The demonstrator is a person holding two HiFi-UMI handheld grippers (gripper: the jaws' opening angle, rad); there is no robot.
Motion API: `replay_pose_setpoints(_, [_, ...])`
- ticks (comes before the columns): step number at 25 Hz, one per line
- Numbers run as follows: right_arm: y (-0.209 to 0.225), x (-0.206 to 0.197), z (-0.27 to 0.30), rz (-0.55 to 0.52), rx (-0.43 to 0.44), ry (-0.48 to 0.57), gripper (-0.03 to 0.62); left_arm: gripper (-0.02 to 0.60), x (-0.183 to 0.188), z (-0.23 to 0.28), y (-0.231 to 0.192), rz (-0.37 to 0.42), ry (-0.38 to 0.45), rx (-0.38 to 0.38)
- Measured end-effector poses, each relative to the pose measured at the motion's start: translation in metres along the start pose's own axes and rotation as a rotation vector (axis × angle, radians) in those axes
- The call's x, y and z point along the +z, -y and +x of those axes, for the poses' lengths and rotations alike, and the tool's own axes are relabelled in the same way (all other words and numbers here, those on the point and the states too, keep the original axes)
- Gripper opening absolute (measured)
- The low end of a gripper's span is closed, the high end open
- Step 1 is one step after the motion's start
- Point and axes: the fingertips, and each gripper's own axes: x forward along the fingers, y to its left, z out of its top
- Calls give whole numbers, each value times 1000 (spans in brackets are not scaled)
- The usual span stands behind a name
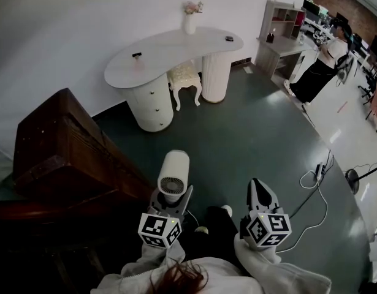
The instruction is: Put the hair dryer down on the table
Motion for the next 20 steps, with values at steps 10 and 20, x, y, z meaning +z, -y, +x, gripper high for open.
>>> replay_pose_setpoints(10, [19, 20, 47, 4, -9, -6, 48, 218, 4, 42, -15, -25, -16, -13])
replay_pose_setpoints(20, [57, 39, 120, -8, 7, -25, 48, 218, 8, 119, -40, -59, -27, 15])
